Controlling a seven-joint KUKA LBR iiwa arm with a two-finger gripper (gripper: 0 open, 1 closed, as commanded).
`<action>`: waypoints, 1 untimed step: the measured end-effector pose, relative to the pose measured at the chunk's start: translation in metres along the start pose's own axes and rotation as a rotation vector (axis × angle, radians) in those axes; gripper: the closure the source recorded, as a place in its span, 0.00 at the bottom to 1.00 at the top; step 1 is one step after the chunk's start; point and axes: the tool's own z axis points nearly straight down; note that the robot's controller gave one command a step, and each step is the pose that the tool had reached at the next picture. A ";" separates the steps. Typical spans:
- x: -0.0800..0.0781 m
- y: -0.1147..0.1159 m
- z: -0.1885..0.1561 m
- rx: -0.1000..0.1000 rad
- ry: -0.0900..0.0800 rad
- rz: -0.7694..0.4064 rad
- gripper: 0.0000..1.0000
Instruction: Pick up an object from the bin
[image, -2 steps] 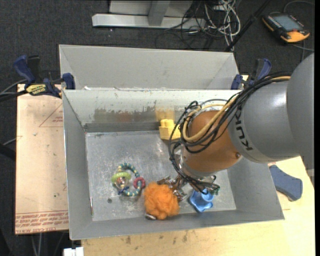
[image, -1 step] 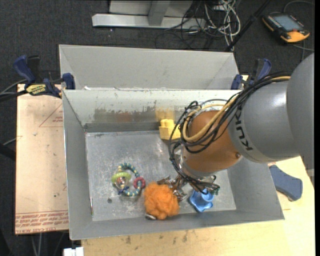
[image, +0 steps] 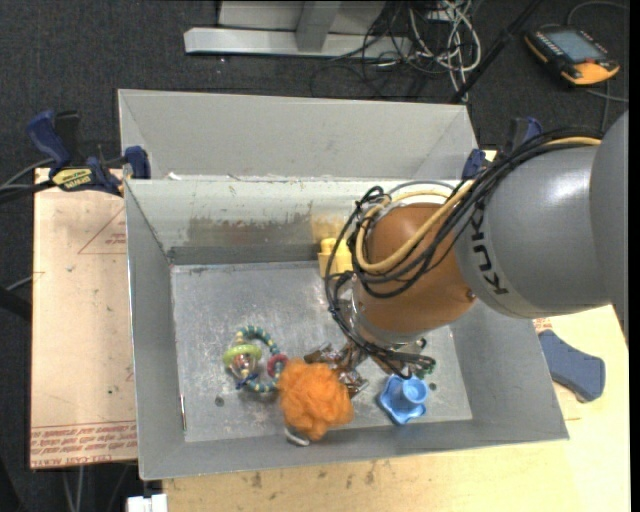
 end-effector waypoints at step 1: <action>-0.009 0.010 -0.032 0.004 -0.012 -0.115 1.00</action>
Offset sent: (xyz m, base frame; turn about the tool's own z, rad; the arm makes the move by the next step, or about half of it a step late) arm 0.0080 -0.0058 0.2017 -0.1809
